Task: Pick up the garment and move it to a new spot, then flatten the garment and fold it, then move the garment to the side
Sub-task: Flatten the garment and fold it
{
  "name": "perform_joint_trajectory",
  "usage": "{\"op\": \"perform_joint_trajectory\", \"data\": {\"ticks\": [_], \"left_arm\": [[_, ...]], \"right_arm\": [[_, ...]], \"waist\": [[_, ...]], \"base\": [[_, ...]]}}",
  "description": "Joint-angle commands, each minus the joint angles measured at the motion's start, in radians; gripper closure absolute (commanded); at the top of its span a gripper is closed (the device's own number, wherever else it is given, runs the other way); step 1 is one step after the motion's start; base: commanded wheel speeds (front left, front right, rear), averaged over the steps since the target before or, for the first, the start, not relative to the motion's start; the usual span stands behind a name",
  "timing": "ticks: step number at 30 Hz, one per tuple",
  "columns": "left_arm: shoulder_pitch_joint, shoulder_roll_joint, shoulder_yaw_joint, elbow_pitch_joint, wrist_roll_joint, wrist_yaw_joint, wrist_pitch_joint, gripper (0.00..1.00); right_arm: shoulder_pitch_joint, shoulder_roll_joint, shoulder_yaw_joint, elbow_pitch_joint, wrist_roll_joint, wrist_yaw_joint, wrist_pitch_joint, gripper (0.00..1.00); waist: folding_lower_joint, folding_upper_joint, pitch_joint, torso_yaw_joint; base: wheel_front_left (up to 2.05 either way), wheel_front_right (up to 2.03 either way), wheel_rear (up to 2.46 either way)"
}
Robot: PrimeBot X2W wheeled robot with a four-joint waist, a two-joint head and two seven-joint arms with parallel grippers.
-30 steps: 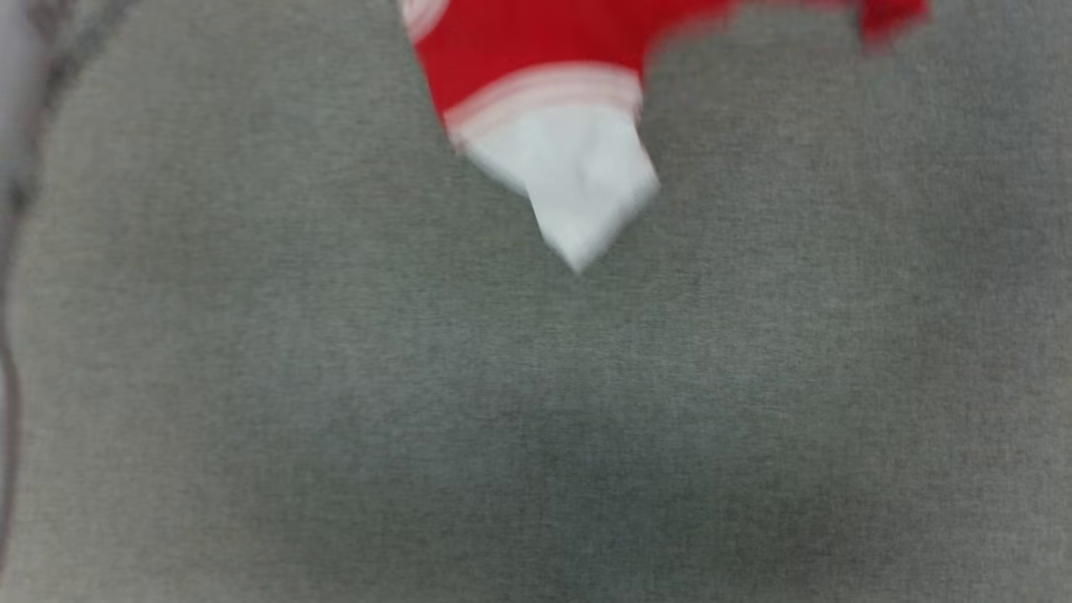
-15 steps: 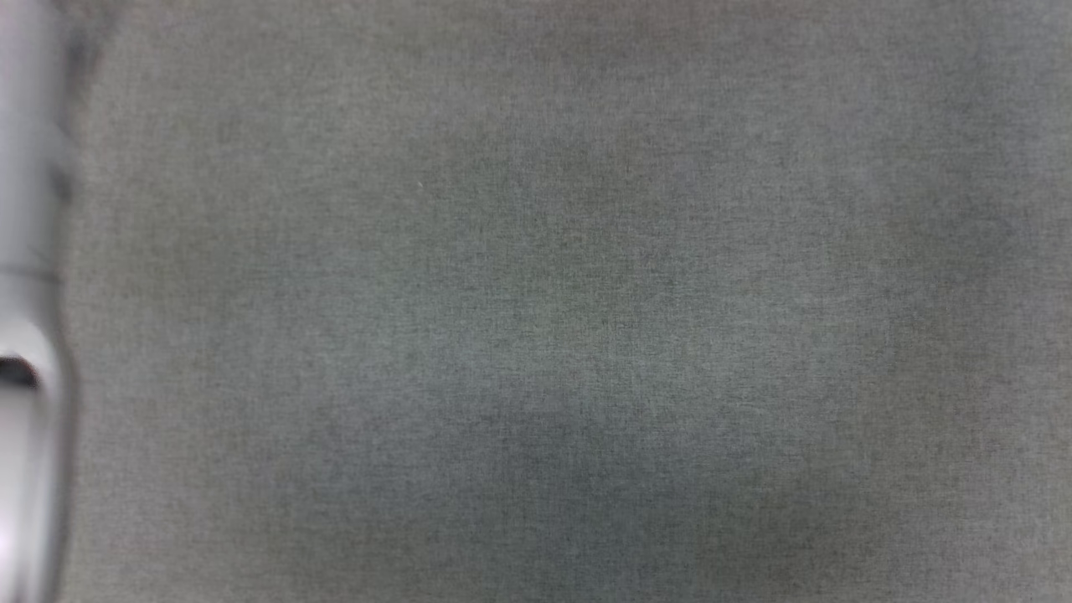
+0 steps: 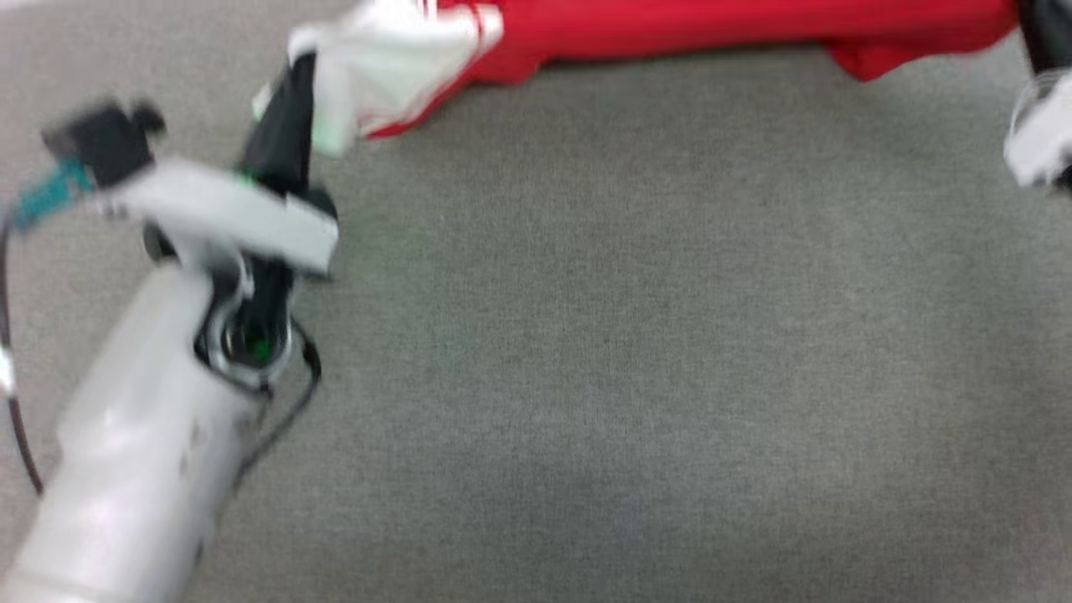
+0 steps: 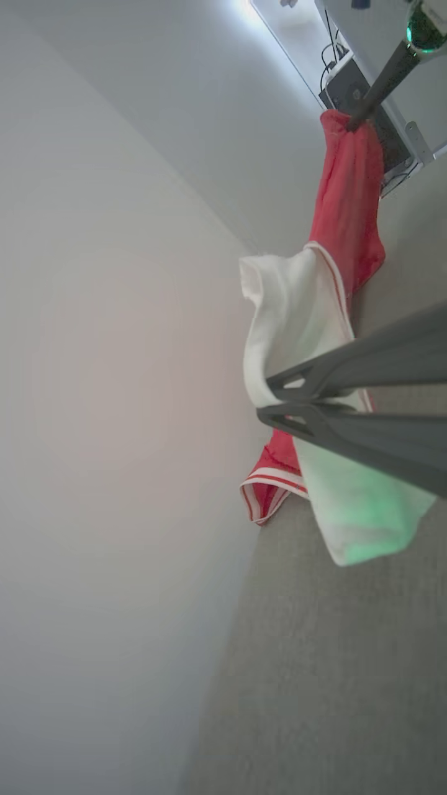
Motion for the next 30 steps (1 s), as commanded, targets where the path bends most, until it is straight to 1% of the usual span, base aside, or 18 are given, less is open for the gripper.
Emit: {"op": "perform_joint_trajectory", "data": {"ticks": [1, 3, 7, 10, 13, 15, 19, 23, 24, 27, 30], "left_arm": [[0.042, 0.011, 0.011, -0.032, -0.007, 0.012, -0.006, 1.00], [0.145, 0.025, 0.021, -0.122, -0.019, 0.039, -0.008, 1.00], [0.331, 0.066, 0.036, -0.291, -0.001, 0.123, -0.012, 1.00], [0.464, 0.087, 0.052, -0.417, -0.001, 0.183, -0.013, 1.00], [0.570, 0.136, 0.031, -0.531, 0.044, 0.232, -0.013, 1.00], [0.626, 0.156, 0.012, -0.596, 0.069, 0.262, -0.009, 1.00], [0.723, 0.191, 0.011, -0.720, 0.086, 0.321, -0.010, 1.00], [0.811, 0.224, 0.011, -0.834, 0.098, 0.372, -0.006, 1.00], [0.831, 0.225, 0.016, -0.859, 0.092, 0.381, -0.006, 1.00], [0.867, 0.233, 0.027, -0.914, 0.095, 0.399, -0.008, 1.00], [0.865, 0.240, 0.031, -0.934, 0.098, 0.395, -0.007, 1.00]], "right_arm": [[0.043, -0.018, 0.005, -0.029, 0.021, -0.001, 0.003, 1.00], [0.129, -0.053, 0.008, -0.102, 0.056, -0.002, 0.008, 1.00], [0.295, -0.108, 0.004, -0.222, 0.095, -0.002, 0.022, 1.00], [0.406, -0.137, -0.028, -0.297, 0.101, -0.002, 0.031, 1.00], [0.507, -0.153, -0.058, -0.361, 0.084, -0.002, 0.044, 1.00], [0.565, -0.163, -0.087, -0.401, 0.070, -0.002, 0.045, 1.00], [0.680, -0.161, -0.158, -0.487, 0.054, -0.002, 0.067, 1.00], [0.787, -0.141, -0.243, -0.583, 0.033, -0.002, 0.094, 1.00], [0.814, -0.135, -0.263, -0.606, 0.025, -0.002, 0.102, 1.00], [0.882, -0.112, -0.321, -0.675, 0.005, -0.002, 0.131, 1.00], [0.921, -0.084, -0.364, -0.731, -0.013, -0.002, 0.168, 1.00]], "waist": [[0.0000, 0.0000, -0.033, -0.001], [0.0000, 0.0000, -0.053, -0.005], [0.0000, 0.0000, -0.091, -0.011], [0.0000, 0.0000, -0.117, -0.018], [0.0000, 0.0000, -0.135, -0.026], [0.0000, 0.0000, -0.142, -0.028], [0.0000, 0.0000, -0.148, -0.029], [0.0000, 0.0000, -0.144, -0.035], [0.0000, 0.0000, -0.141, -0.035], [0.0000, 0.0000, -0.135, -0.034], [0.0000, 0.0000, -0.128, -0.034]], "base": [[0.00, 0.00, 0.00], [0.00, 0.00, 0.00], [0.00, 0.00, 0.00], [0.00, 0.00, 0.00], [0.00, 0.00, 0.00], [0.00, 0.00, 0.00], [0.00, 0.00, 0.00], [0.00, 0.00, 0.00], [0.00, 0.00, 0.00], [0.00, 0.00, 0.00], [0.00, 0.00, 0.00]]}}
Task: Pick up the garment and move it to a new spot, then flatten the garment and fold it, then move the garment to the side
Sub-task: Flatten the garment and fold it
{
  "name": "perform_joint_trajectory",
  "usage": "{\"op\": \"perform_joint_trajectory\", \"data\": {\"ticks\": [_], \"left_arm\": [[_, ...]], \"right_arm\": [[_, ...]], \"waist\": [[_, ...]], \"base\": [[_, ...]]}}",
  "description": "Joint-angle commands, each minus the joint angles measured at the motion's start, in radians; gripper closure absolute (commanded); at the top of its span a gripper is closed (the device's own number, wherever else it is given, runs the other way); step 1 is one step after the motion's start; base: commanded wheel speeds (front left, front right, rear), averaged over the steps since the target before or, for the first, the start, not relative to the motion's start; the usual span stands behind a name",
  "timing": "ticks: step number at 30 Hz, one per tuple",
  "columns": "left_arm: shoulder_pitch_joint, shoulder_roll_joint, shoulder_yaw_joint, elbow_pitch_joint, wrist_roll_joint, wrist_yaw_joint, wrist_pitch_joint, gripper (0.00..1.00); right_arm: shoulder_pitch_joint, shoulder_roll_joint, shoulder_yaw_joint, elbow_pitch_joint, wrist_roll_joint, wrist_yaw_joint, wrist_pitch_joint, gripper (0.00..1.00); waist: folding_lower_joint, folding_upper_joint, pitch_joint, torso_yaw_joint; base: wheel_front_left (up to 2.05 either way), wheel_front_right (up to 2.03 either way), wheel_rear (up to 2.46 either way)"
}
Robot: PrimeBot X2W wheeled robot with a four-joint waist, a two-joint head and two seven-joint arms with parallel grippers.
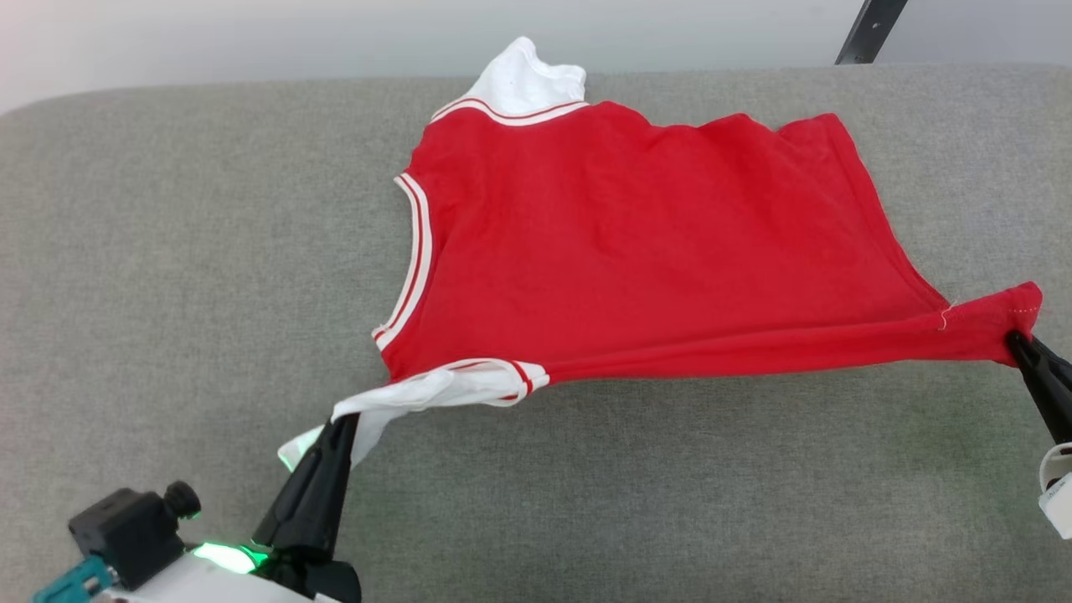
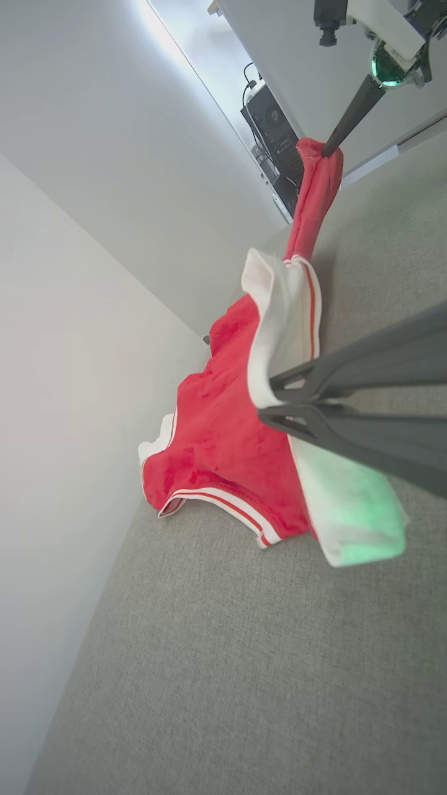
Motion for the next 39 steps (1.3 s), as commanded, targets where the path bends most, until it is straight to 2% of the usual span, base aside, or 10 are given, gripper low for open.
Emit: {"op": "perform_joint_trajectory", "data": {"ticks": [1, 4, 8, 10, 15, 23, 29, 39], "left_arm": [[-0.013, 0.009, 0.004, 0.001, 0.008, -0.008, 0.004, 1.00], [-0.065, 0.011, 0.000, 0.028, 0.016, -0.023, 0.020, 1.00], [-0.166, 0.006, -0.004, 0.096, 0.036, -0.058, 0.034, 1.00], [-0.225, -0.028, -0.010, 0.140, 0.025, -0.087, 0.037, 1.00], [-0.360, -0.057, -0.043, 0.287, 0.049, -0.139, 0.070, 1.00], [-0.497, -0.092, -0.116, 0.468, 0.157, -0.150, 0.085, 1.00], [-0.574, -0.104, -0.163, 0.613, 0.251, -0.124, 0.083, 1.00], [-0.603, -0.136, -0.218, 0.761, 0.278, -0.135, 0.126, 1.00]], "right_arm": [[0.010, 0.013, -0.021, -0.014, -0.010, -0.002, 0.013, 1.00], [-0.006, 0.038, -0.042, -0.026, -0.023, -0.002, 0.057, 1.00], [-0.067, 0.060, -0.023, -0.008, -0.047, -0.002, 0.102, 1.00], [-0.101, 0.075, -0.015, 0.011, -0.048, -0.002, 0.110, 1.00], [-0.190, 0.096, -0.004, 0.082, -0.085, -0.002, 0.117, 1.00], [-0.262, 0.127, -0.003, 0.177, -0.137, -0.002, 0.125, 1.00], [-0.292, 0.143, 0.015, 0.224, -0.166, -0.002, 0.107, 1.00], [-0.317, 0.151, 0.086, 0.299, -0.178, -0.002, 0.099, 1.00]], "waist": [[0.0000, -0.0001, 0.004, -0.001], [0.0000, -0.0001, 0.015, -0.001], [0.0000, -0.0001, 0.046, 0.000], [0.0000, -0.0001, 0.063, 0.006], [0.0000, -0.0001, 0.115, 0.010], [0.0000, -0.0001, 0.182, 0.010], [0.0000, -0.0001, 0.214, 0.005], [0.0000, -0.0001, 0.239, 0.007]], "base": [[0.00, 0.00, 0.00], [0.00, 0.00, 0.00], [0.00, 0.00, 0.00], [0.00, 0.00, 0.00], [0.00, 0.00, 0.00], [0.00, 0.00, 0.00], [0.00, 0.00, 0.00], [0.00, 0.00, 0.00]]}}
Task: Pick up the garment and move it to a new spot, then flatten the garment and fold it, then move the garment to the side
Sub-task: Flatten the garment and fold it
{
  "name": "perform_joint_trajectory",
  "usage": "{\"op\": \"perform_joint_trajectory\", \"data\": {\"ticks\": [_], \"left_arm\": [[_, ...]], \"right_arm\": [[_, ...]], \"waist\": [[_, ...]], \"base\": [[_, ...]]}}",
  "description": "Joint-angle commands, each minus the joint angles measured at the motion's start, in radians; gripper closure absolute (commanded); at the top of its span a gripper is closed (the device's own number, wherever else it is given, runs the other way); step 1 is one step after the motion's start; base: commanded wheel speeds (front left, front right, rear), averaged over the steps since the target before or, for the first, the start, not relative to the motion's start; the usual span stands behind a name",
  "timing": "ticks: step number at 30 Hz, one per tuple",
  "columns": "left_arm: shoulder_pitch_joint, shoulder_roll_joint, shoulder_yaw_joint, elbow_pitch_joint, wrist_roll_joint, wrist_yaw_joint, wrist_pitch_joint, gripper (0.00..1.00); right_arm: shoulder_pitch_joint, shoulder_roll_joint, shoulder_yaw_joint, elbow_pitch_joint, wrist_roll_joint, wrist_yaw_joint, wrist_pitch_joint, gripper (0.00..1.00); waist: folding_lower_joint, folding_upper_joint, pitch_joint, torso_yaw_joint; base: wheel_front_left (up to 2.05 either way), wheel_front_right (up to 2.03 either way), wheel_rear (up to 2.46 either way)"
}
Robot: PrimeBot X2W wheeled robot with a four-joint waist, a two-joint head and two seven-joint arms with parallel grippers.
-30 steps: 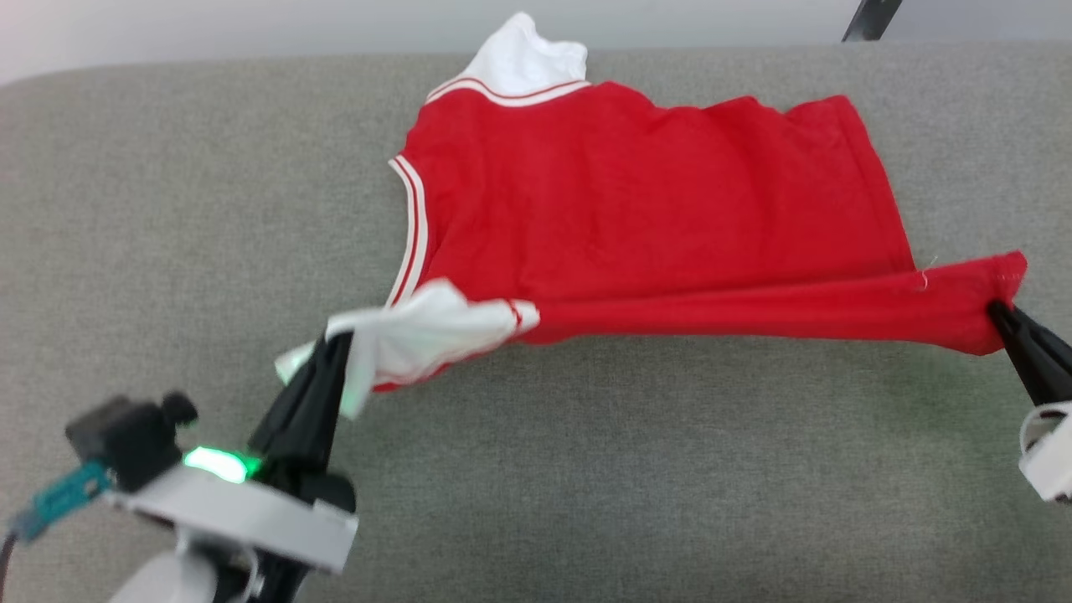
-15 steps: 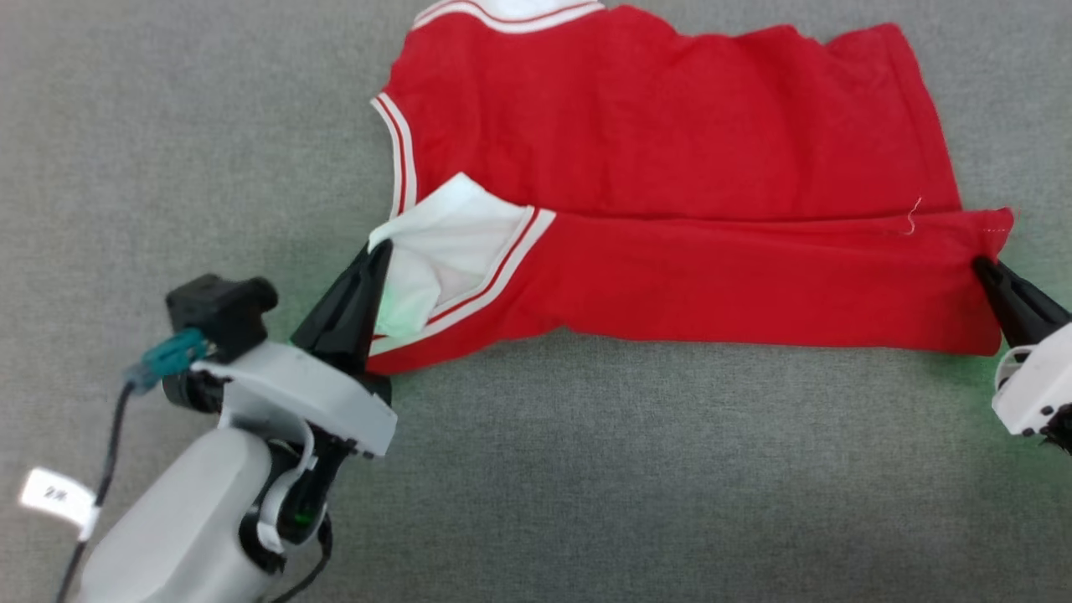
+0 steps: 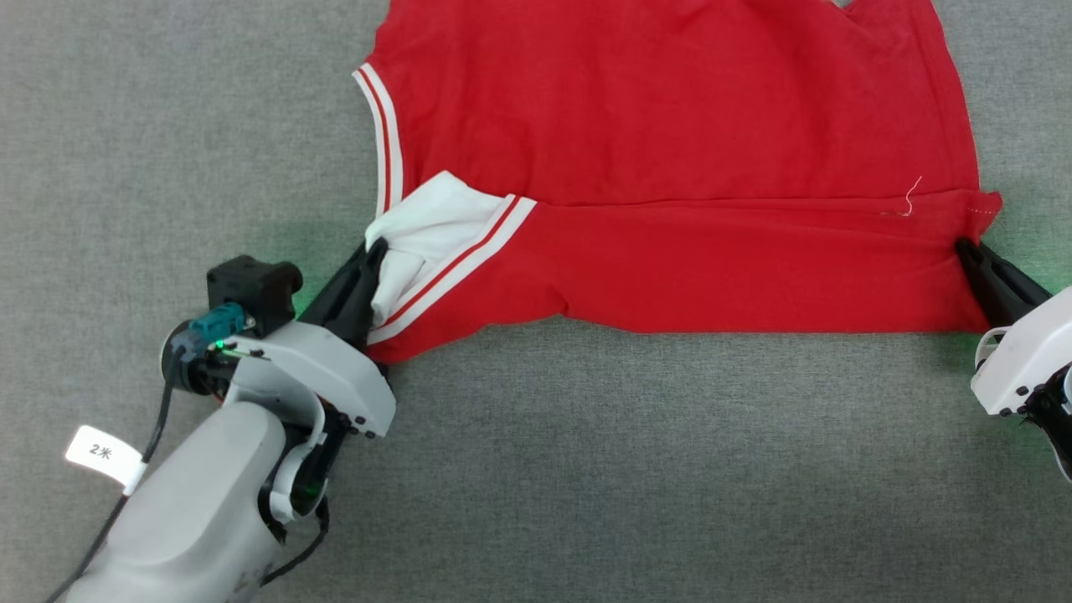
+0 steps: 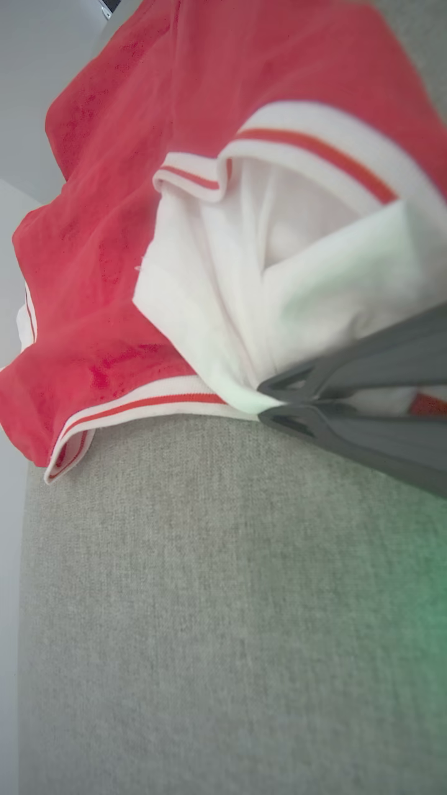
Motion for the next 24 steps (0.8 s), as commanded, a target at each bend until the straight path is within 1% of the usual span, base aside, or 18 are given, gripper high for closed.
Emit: {"op": "perform_joint_trajectory", "data": {"ticks": [1, 6, 7, 8, 9, 10, 11, 14, 17, 20, 24], "left_arm": [[0.012, -0.003, -0.012, 0.029, 0.001, -0.001, 0.019, 1.00], [0.005, -0.008, -0.017, 0.057, 0.002, -0.011, 0.008, 1.00], [0.002, -0.009, -0.014, 0.057, 0.001, -0.014, 0.002, 0.95], [0.001, -0.009, -0.009, 0.056, -0.002, -0.016, -0.007, 0.59], [0.001, -0.008, -0.004, 0.053, -0.006, -0.018, -0.013, 0.15], [0.003, -0.005, -0.001, 0.049, -0.011, -0.019, -0.018, 0.03], [0.005, -0.001, 0.004, 0.040, -0.015, -0.023, -0.022, 0.00], [0.010, 0.021, 0.022, -0.003, -0.029, -0.019, -0.018, 0.00], [0.029, 0.065, 0.036, -0.079, -0.040, 0.001, 0.014, 0.00], [0.039, 0.129, 0.049, -0.184, -0.041, 0.033, 0.071, 0.00], [0.053, 0.209, 0.069, -0.342, -0.074, 0.075, 0.183, 0.00]], "right_arm": [[0.014, 0.014, 0.025, 0.026, -0.001, -0.001, 0.010, 1.00], [0.007, 0.010, 0.044, 0.042, 0.004, -0.001, -0.008, 1.00], [0.006, 0.010, 0.047, 0.042, 0.005, -0.001, -0.015, 0.96], [0.007, 0.009, 0.048, 0.041, 0.006, -0.001, -0.023, 0.52], [0.009, 0.011, 0.047, 0.038, 0.006, -0.001, -0.032, 0.00], [0.012, 0.013, 0.047, 0.033, 0.005, 0.000, -0.041, 0.00], [0.018, 0.010, 0.044, 0.028, 0.007, -0.001, -0.050, 0.00], [0.034, -0.001, 0.027, 0.006, 0.013, -0.001, -0.070, 0.00], [0.057, -0.003, 0.003, -0.027, 0.014, -0.001, -0.084, 0.00], [0.085, 0.002, -0.024, -0.070, 0.003, -0.001, -0.087, 0.00], [0.114, 0.018, -0.052, -0.143, -0.013, -0.001, -0.075, 0.00]], "waist": [[0.0000, 0.0000, 0.001, 0.002], [0.0000, 0.0000, -0.007, 0.009], [0.0000, 0.0000, -0.013, 0.010], [0.0000, 0.0000, -0.021, 0.012], [0.0000, 0.0000, -0.030, 0.012], [0.0000, 0.0000, -0.040, 0.013], [0.0000, 0.0000, -0.051, 0.015], [0.0000, 0.0000, -0.087, 0.019], [0.0000, 0.0000, -0.122, 0.024], [0.0000, 0.0000, -0.149, 0.024], [0.0000, 0.0000, -0.166, 0.016]], "base": [[0.00, 0.00, 0.00], [0.00, 0.00, 0.00], [0.00, 0.00, 0.00], [0.00, 0.00, 0.00], [0.00, 0.00, 0.00], [0.00, 0.00, 0.00], [0.00, 0.00, 0.00], [0.00, 0.00, 0.00], [0.00, 0.00, 0.00], [0.00, 0.00, 0.00], [0.00, 0.00, 0.00]]}}
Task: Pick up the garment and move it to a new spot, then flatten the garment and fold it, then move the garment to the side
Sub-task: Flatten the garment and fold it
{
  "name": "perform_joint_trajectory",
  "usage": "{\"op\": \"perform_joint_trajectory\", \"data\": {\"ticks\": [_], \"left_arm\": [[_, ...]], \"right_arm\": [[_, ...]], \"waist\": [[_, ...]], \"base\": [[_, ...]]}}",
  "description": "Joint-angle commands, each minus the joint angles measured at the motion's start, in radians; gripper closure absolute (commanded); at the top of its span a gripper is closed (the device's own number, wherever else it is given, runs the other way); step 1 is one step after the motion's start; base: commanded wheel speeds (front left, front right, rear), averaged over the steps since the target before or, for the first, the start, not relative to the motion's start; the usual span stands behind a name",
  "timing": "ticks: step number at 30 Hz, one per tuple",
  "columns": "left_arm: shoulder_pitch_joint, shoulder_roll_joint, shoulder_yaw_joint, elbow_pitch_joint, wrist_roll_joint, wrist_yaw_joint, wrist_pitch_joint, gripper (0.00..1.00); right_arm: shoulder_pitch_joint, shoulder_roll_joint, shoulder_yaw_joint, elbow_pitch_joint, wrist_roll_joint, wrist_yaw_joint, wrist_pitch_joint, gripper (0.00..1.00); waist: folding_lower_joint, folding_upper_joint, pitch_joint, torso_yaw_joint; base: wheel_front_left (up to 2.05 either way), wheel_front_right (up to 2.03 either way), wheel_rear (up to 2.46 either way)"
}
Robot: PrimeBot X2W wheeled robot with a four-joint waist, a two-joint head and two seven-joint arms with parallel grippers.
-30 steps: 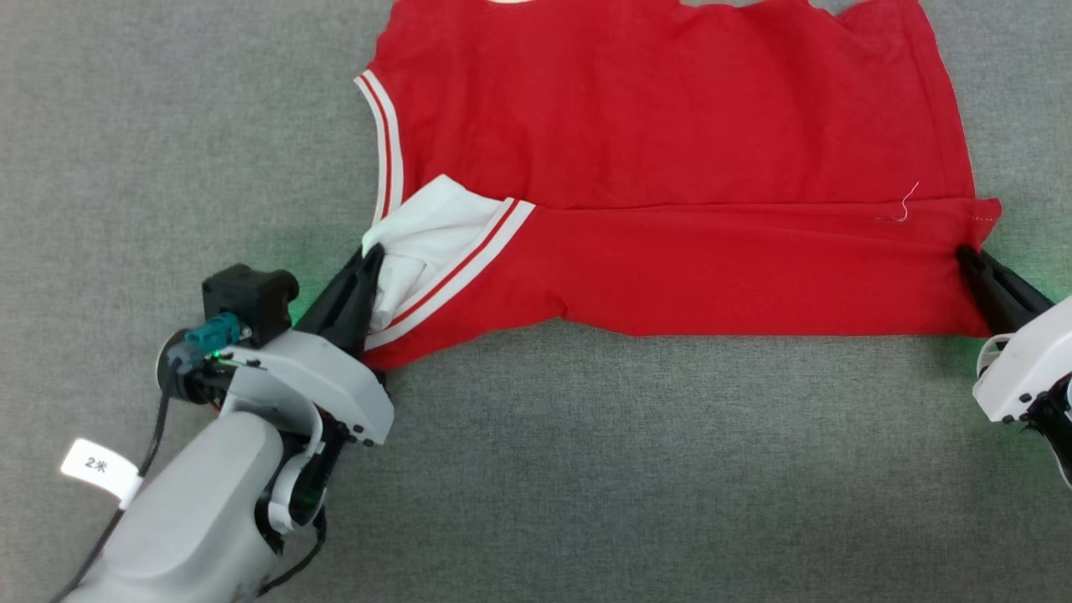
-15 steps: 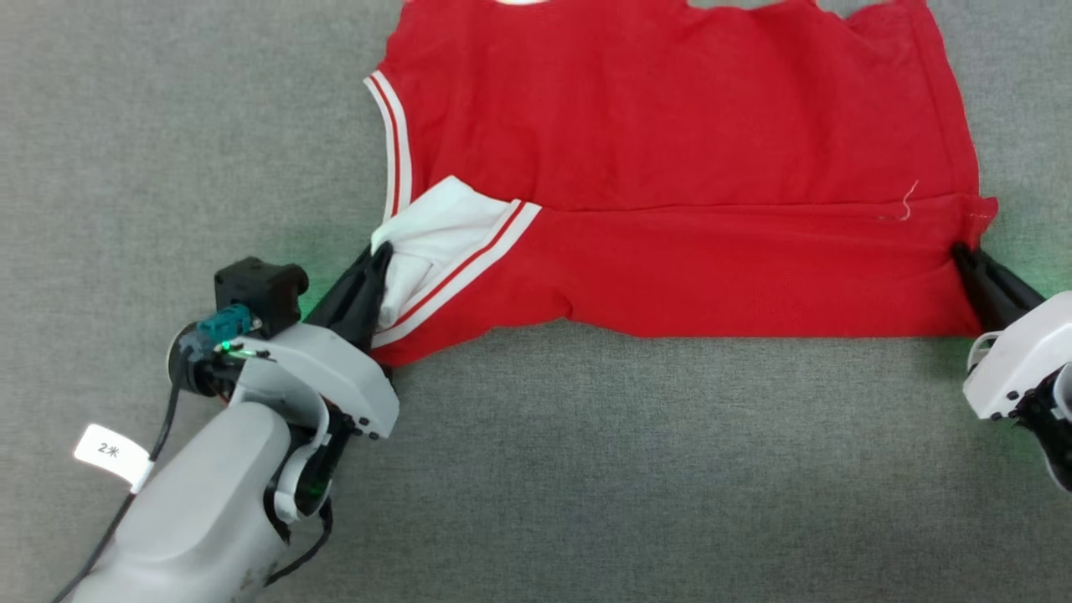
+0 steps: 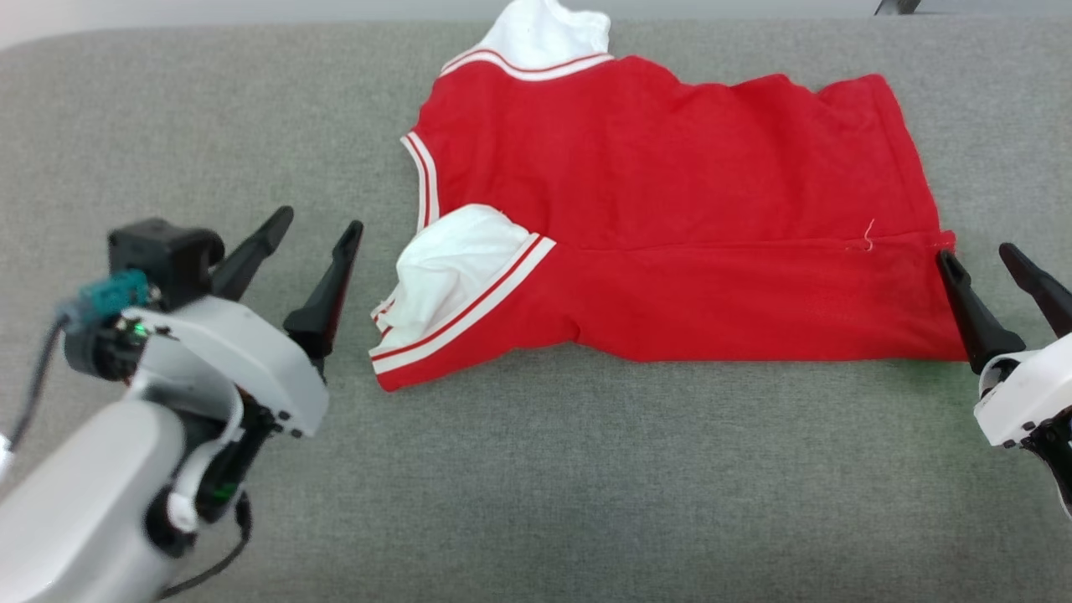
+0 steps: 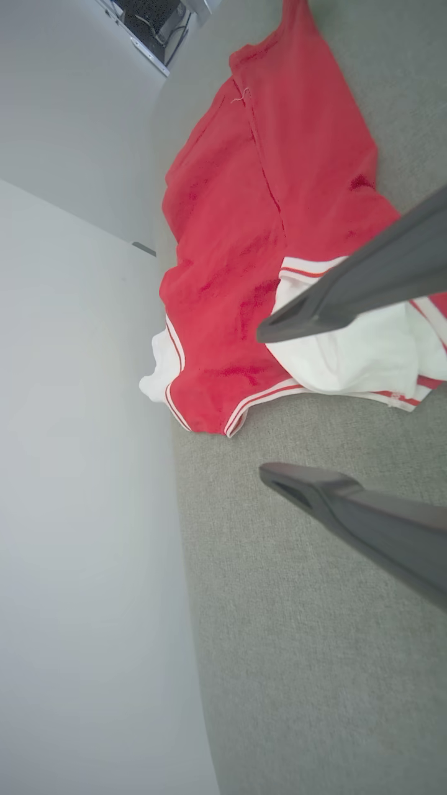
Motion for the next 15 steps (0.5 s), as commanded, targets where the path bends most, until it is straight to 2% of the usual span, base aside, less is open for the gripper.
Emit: {"op": "perform_joint_trajectory", "data": {"ticks": [1, 7, 12, 15], "left_arm": [[0.010, 0.020, 0.005, -0.030, -0.014, 0.012, 0.032, 0.00], [0.004, 0.130, -0.022, -0.153, -0.101, 0.050, 0.310, 0.00], [0.007, 0.153, -0.063, -0.152, -0.198, 0.037, 0.495, 0.00], [-0.005, 0.149, -0.075, -0.117, -0.229, 0.019, 0.540, 0.00]], "right_arm": [[0.013, 0.007, -0.006, -0.019, -0.007, 0.000, 0.003, 0.00], [0.031, 0.039, -0.003, -0.098, -0.031, 0.000, 0.035, 0.00], [0.036, 0.058, 0.017, -0.111, -0.037, 0.000, 0.044, 0.00], [0.027, 0.063, 0.026, -0.103, -0.036, 0.000, 0.043, 0.00]], "waist": [[0.0000, 0.0000, -0.012, -0.007], [0.0000, 0.0000, -0.011, -0.034], [0.0000, 0.0000, -0.006, -0.059], [0.0000, 0.0000, -0.003, -0.070]], "base": [[0.00, 0.00, 0.00], [0.00, 0.00, 0.00], [0.00, 0.00, 0.00], [0.00, 0.00, 0.00]]}}
